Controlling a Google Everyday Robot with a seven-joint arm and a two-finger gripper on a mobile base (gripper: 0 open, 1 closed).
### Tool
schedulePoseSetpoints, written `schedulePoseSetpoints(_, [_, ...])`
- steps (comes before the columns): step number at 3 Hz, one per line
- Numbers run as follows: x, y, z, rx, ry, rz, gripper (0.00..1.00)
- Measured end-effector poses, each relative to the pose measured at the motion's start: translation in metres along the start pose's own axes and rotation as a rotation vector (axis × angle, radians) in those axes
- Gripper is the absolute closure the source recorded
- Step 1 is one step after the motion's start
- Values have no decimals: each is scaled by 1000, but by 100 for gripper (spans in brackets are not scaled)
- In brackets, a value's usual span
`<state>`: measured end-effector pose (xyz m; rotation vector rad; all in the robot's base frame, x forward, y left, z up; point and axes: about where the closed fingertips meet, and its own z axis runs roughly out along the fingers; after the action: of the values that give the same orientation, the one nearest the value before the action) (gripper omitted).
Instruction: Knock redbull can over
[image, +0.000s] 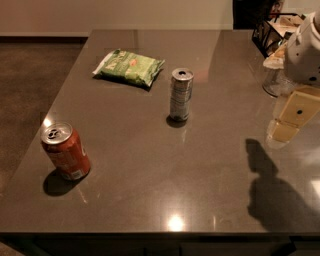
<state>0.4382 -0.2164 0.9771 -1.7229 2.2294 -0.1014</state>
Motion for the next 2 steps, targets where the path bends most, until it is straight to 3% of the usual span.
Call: schedulePoseSetpoints(2, [-14, -11, -2, -6, -16, 13, 0])
